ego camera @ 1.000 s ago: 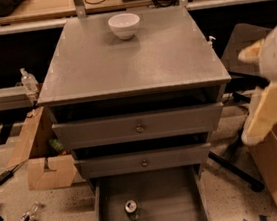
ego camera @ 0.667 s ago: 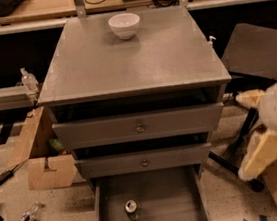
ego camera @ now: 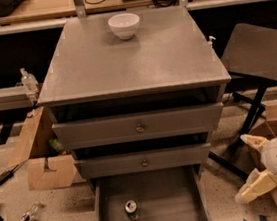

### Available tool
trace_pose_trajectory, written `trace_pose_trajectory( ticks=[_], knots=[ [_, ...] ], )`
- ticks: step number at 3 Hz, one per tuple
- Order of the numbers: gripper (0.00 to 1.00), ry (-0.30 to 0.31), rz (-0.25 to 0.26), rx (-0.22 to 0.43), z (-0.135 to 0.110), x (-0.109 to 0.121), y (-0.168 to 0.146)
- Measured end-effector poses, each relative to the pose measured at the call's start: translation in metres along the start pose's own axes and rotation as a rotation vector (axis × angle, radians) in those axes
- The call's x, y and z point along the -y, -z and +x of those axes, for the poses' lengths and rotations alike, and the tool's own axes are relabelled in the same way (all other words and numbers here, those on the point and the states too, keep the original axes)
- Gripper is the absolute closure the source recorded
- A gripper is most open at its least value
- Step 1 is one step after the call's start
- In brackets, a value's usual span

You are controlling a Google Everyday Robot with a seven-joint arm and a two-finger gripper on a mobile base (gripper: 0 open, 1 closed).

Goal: Pick green can from bottom drawer and place on counter

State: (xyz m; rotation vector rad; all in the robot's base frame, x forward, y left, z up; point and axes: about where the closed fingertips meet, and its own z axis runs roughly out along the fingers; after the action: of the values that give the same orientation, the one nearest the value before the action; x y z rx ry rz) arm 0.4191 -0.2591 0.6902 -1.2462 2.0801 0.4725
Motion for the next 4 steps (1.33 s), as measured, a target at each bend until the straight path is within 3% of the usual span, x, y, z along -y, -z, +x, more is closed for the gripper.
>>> trace_pose_trajectory(
  ticks=[2,3,4],
  knots=[
    [0.0,-0.006,-0.031,0.016,0.008,0.004,-0.019],
    [0.0,0.0,-0.043,0.078,0.02,0.004,-0.06],
    [0.0,0.013,-0.014,0.168,0.058,0.023,-0.117]
  ],
)
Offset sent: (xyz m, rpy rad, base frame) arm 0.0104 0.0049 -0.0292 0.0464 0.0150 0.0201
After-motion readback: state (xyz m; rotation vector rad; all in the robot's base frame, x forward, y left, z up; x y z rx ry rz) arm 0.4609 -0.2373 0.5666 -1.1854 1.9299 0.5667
